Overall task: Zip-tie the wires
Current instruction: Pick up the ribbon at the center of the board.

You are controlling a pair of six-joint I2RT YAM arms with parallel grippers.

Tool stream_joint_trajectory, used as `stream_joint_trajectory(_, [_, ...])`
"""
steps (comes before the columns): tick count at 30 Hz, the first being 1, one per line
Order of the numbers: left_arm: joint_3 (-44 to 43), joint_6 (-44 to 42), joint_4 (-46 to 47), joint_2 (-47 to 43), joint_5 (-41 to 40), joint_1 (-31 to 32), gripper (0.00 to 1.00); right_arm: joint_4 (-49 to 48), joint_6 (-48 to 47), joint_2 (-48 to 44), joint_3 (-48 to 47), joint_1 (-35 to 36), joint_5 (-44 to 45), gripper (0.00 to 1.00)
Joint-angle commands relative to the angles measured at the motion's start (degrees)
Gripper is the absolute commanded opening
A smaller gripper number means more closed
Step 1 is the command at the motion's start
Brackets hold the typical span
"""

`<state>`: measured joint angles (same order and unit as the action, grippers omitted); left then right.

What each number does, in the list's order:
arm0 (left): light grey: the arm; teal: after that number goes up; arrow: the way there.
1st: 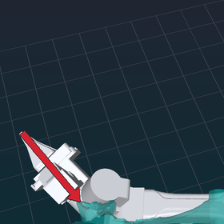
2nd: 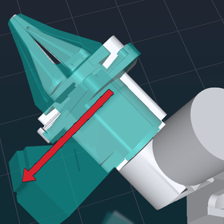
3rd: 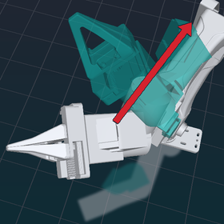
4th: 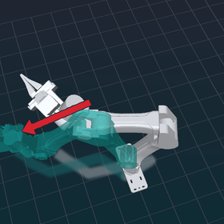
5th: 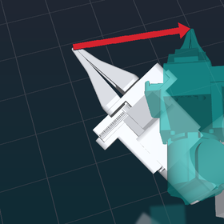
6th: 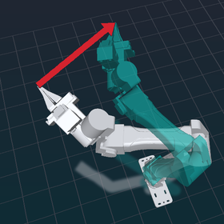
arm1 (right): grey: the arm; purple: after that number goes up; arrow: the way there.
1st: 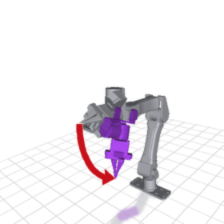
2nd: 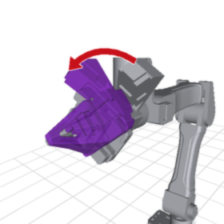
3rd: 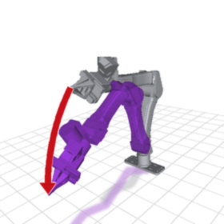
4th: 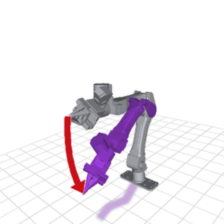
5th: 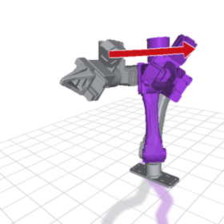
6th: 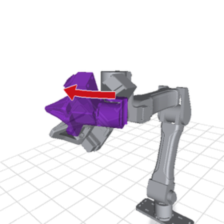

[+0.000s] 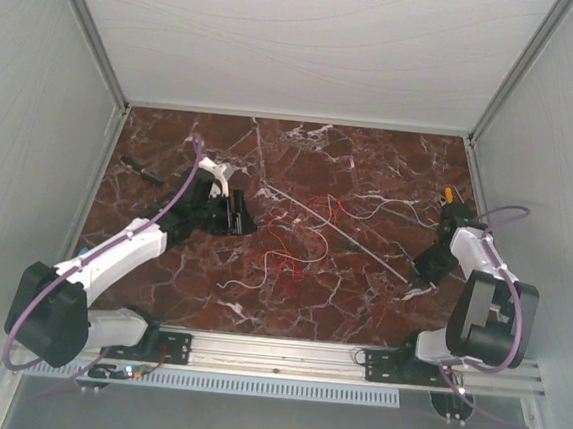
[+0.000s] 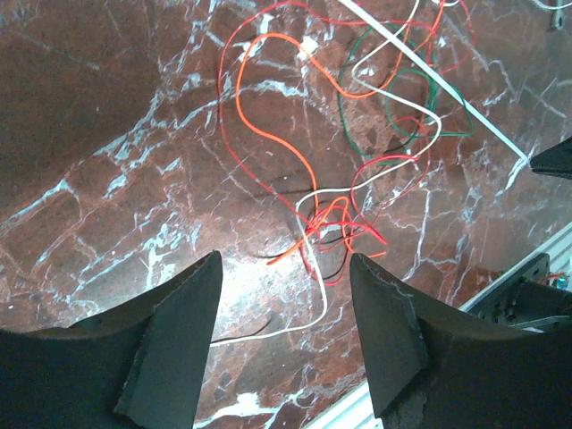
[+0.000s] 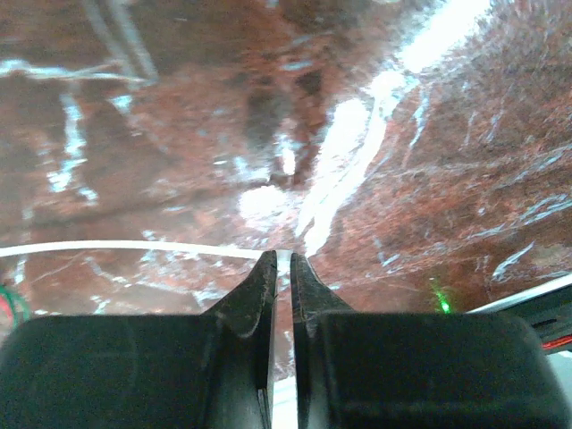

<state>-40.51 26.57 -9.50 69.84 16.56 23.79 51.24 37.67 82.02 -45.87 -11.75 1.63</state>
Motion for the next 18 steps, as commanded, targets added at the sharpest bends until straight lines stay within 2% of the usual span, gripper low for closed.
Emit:
stream_joint_trajectory(1, [-6.0, -1.0, 0.7, 0.7, 1.4, 0.3, 0.6, 4.2, 2.3, -4.5, -3.6, 1.7, -0.5, 0.0])
stream_joint_trajectory(7, [-9.3, -0.8, 0.2, 3.1, 2.6, 0.2, 0.59, 12.4, 4.7, -11.8, -3.9, 2.9, -0.4, 0.0])
stream_joint_trajectory(14, [-11.3, -0.4, -0.2, 4.4, 4.0, 0.2, 0.59, 26.6, 10.2, -21.2, -6.7, 2.5, 8.0, 0.0])
stream_joint_trajectory(18, [-11.6, -0.1, -0.6, 4.4, 4.6, 0.2, 0.59, 32.9, 11.7, -24.3, -9.1, 1.3, 9.3, 0.0])
